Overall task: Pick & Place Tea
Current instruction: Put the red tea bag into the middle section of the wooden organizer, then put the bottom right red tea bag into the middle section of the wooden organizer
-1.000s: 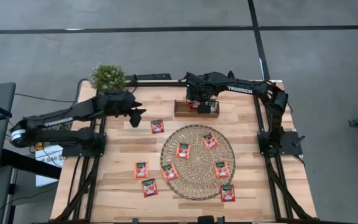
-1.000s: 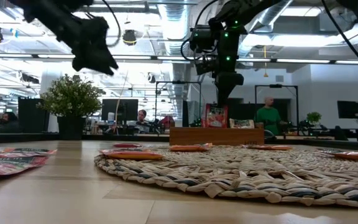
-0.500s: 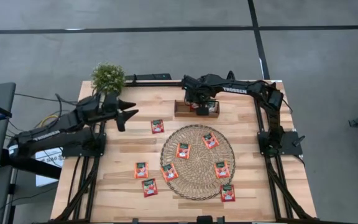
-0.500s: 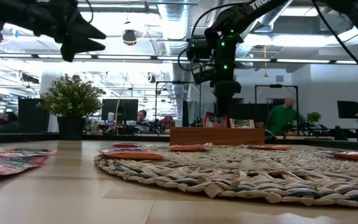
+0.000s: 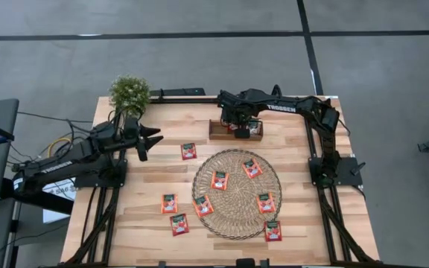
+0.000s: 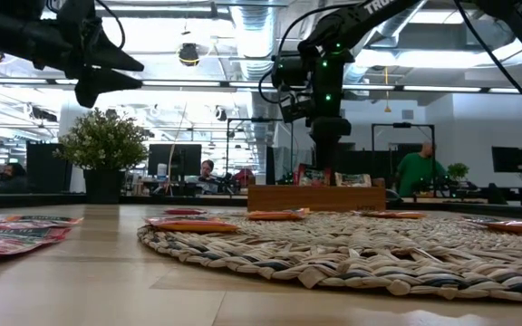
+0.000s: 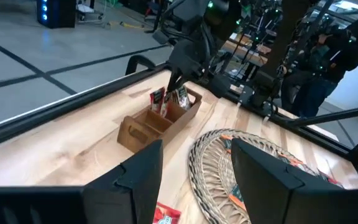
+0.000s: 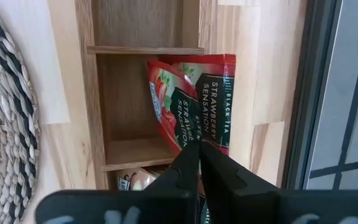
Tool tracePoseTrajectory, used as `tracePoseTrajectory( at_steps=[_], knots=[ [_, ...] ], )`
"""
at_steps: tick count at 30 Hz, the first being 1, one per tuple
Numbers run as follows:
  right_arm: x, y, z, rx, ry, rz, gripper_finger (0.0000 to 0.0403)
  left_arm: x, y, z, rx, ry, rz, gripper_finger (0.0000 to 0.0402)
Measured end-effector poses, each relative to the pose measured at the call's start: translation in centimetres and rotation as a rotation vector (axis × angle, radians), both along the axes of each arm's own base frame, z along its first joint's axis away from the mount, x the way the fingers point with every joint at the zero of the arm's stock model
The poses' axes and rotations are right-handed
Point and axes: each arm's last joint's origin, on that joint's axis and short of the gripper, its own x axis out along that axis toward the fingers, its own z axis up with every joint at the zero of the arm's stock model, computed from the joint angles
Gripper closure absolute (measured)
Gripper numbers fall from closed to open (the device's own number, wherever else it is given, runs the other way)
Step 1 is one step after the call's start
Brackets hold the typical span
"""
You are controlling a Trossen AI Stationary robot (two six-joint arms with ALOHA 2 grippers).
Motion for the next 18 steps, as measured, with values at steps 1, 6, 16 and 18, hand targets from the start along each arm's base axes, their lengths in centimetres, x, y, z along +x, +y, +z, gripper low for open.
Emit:
tracePoseTrajectory(
  at_steps=[1,6,16,18],
  knots=[
    [0.0,0.0,0.0,0.000,0.000,0.000,0.0384,0.0,0.0,0.0,-0.001,0.002,0.000,0.0220],
    [0.0,0.0,0.0,0.001,-0.007,-0.022,0.0333,0.0,0.0,-0.1,-0.002,0.003,-0.001,0.0220],
    [-1.7,3.1,5.7,0.177,0.047,-0.093,0.0270,-0.1,-0.1,-0.6,-0.040,0.045,-0.008,0.0220],
    [-2.5,5.0,8.0,0.273,0.023,-0.080,0.0269,-0.1,-0.1,-0.7,-0.045,0.058,-0.008,0.0220]
  ],
)
